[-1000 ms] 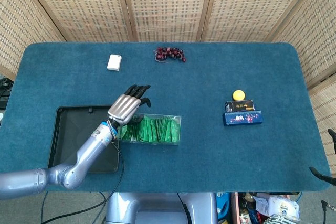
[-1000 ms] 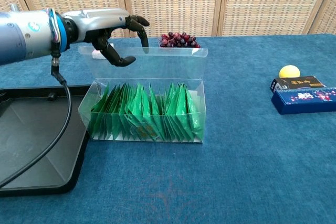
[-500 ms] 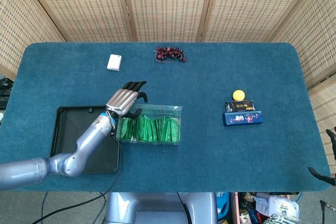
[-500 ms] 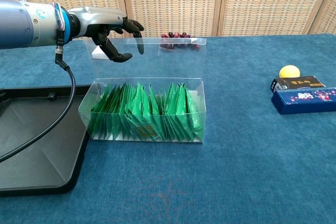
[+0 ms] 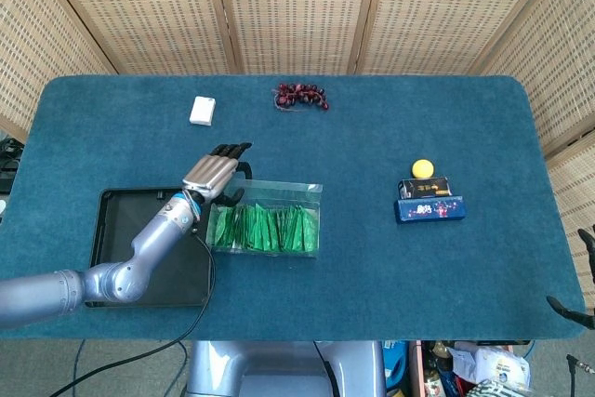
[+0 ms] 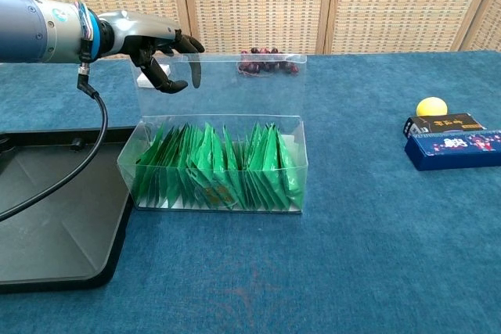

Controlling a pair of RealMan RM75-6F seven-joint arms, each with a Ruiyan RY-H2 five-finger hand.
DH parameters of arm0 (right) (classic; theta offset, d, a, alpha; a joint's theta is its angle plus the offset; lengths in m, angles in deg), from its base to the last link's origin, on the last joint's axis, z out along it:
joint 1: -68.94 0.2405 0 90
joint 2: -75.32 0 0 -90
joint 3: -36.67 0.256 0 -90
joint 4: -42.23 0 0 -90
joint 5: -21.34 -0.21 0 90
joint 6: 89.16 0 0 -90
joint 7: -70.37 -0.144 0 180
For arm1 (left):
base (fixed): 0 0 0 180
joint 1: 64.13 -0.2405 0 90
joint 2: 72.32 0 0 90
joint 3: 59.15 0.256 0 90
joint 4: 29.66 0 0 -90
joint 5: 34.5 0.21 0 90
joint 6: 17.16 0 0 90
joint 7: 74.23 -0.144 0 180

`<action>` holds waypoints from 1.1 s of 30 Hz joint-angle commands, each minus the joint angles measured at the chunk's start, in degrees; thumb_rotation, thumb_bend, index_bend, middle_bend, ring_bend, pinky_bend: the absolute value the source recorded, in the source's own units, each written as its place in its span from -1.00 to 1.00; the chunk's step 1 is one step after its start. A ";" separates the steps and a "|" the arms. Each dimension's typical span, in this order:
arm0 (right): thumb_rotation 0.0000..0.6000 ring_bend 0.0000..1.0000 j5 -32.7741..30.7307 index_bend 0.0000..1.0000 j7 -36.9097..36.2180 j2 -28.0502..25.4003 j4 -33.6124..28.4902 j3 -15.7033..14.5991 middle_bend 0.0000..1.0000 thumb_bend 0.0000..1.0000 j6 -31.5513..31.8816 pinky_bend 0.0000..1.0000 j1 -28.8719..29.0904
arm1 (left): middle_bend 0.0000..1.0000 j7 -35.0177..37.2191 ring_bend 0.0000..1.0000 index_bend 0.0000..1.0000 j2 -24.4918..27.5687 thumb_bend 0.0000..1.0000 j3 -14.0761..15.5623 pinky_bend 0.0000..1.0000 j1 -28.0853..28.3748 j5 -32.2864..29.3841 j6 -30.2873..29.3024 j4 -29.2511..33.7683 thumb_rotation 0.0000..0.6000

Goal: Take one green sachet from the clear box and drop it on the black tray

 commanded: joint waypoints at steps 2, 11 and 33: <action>1.00 -1.00 -0.03 -1.00 0.06 -0.02 -0.09 0.05 -1.00 -1.00 0.10 -1.00 -0.02 | -1.00 0.54 -1.00 -0.07 0.29 0.04 0.56 -1.00 0.56 -0.88 0.68 0.00 1.00; 1.00 -1.00 -0.10 -1.00 -0.02 -0.02 -0.04 0.03 -1.00 -1.00 -0.05 -1.00 0.00 | -1.00 3.11 -1.00 0.15 1.91 0.13 1.70 -1.00 2.44 -4.00 4.19 -0.04 1.00; 1.00 -1.00 -0.07 -1.00 0.18 0.02 -0.11 -0.05 -1.00 -1.00 -0.15 -1.00 0.02 | -1.00 7.93 -1.00 -0.63 3.21 0.22 5.49 -1.00 6.51 -8.79 6.74 -2.29 1.00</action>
